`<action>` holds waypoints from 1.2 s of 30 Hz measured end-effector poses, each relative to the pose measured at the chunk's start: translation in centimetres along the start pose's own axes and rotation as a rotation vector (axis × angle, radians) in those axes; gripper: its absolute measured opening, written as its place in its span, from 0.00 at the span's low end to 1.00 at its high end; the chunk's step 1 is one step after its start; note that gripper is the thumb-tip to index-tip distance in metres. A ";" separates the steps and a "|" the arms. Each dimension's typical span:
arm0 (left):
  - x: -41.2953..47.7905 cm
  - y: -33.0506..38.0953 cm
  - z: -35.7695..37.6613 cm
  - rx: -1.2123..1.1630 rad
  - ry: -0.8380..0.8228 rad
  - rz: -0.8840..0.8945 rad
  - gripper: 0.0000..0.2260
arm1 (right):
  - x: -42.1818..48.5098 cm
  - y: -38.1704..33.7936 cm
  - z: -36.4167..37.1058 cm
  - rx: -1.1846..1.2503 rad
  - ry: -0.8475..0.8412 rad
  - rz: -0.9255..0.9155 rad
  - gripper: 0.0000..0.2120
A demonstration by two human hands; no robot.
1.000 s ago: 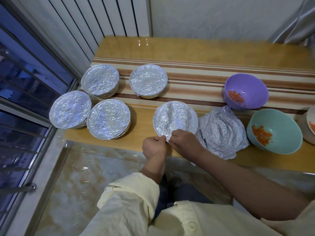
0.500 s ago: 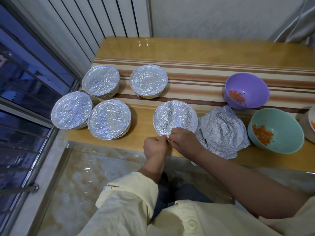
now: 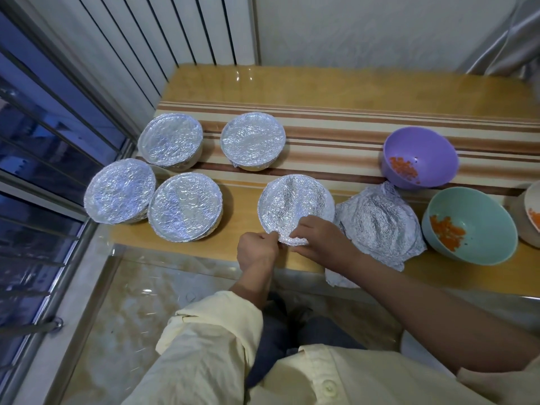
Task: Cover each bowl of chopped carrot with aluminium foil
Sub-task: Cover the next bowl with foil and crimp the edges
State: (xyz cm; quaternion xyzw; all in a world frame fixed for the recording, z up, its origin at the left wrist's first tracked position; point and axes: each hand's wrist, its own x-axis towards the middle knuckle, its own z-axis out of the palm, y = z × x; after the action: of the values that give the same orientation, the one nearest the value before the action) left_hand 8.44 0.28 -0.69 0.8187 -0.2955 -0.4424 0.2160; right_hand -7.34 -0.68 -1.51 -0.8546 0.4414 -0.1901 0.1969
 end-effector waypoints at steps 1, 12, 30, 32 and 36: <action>0.1 0.0 -0.1 0.003 0.001 0.002 0.14 | -0.1 0.0 -0.1 -0.027 0.010 -0.006 0.13; -1.1 -1.0 1.0 -0.030 -0.010 0.006 0.22 | 0.2 -0.1 1.1 -0.131 0.023 -0.069 0.07; -0.7 -0.7 1.4 0.140 -0.087 0.071 0.16 | 0.3 -0.7 1.3 -0.104 0.045 -0.063 0.10; -0.6 -0.4 1.3 0.197 -0.077 0.081 0.16 | 0.5 -0.6 1.3 -0.084 0.022 -0.041 0.09; 0.0 -0.4 1.2 0.251 -0.084 0.101 0.16 | 0.3 -0.4 0.9 -0.052 -0.002 -0.018 0.09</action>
State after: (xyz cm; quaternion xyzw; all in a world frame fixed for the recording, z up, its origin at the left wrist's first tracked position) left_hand 7.53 0.45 -1.60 0.8040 -0.3984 -0.4245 0.1212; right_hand -6.49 -0.58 -2.02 -0.8636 0.4382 -0.1794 0.1734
